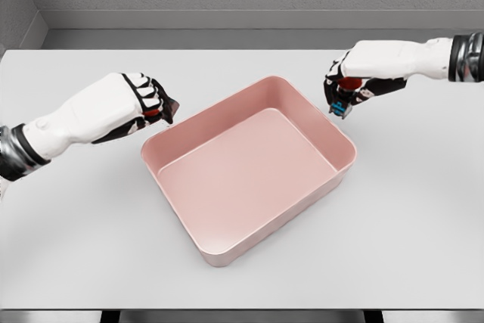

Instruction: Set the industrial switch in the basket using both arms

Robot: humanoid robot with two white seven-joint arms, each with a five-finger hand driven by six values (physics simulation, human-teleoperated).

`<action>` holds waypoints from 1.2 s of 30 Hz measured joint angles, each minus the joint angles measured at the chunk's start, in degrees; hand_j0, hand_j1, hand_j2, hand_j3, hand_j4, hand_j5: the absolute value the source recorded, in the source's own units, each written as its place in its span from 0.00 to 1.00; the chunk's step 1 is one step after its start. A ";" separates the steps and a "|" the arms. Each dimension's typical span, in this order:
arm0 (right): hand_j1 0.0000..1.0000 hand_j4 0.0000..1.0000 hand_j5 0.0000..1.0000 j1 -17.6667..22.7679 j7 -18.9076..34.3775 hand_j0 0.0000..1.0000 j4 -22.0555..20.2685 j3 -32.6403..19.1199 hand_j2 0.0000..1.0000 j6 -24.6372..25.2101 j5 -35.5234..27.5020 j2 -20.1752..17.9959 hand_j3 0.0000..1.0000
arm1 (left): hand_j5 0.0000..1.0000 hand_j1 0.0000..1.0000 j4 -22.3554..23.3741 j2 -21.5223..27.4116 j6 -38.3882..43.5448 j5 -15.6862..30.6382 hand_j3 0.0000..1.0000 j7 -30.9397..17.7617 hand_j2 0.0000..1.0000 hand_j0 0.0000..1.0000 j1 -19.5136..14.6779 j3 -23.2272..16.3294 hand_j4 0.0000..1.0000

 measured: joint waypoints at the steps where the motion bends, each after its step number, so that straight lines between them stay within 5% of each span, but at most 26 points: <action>1: 0.43 0.43 0.43 0.00 0.00 0.43 -0.70 0.01 0.43 0.00 -0.29 -0.23 0.43 | 0.41 0.41 0.00 -0.77 -0.01 -0.04 0.41 -0.01 0.41 0.41 -0.09 -0.70 0.41; 14: 0.43 0.43 0.43 0.53 0.03 0.43 -8.13 0.49 0.43 0.00 -3.60 -0.94 0.43 | 0.41 0.41 0.07 -7.16 -0.02 -0.30 0.41 0.09 0.41 0.41 -1.67 -8.63 0.41; 27: 0.44 0.44 0.44 0.97 0.01 0.44 -10.21 1.52 0.44 0.00 -4.51 -0.77 0.44 | 0.41 0.41 2.19 -8.34 -0.02 -4.57 0.41 -0.65 0.41 0.41 -1.58 -13.80 0.41; 29: 0.44 0.44 0.44 0.97 0.01 0.44 -10.24 1.73 0.44 0.00 -4.51 -0.75 0.44 | 0.54 0.54 2.56 -8.45 -0.02 -5.14 0.54 -0.68 0.54 0.54 -1.58 -14.06 0.54; 32: 0.44 0.44 0.44 1.14 0.01 0.44 -10.24 1.87 0.44 -0.01 -4.51 -0.62 0.44 | 1.00 1.00 2.58 -8.52 -0.01 -5.36 1.00 -0.53 1.00 1.00 -1.58 -14.18 1.00; 36: 0.44 0.44 0.44 1.14 0.00 0.44 -10.23 1.93 0.44 0.00 -4.53 -0.53 0.44 | 1.00 1.00 2.35 -8.55 -0.01 -5.24 1.00 -0.28 1.00 1.00 -1.67 -14.23 1.00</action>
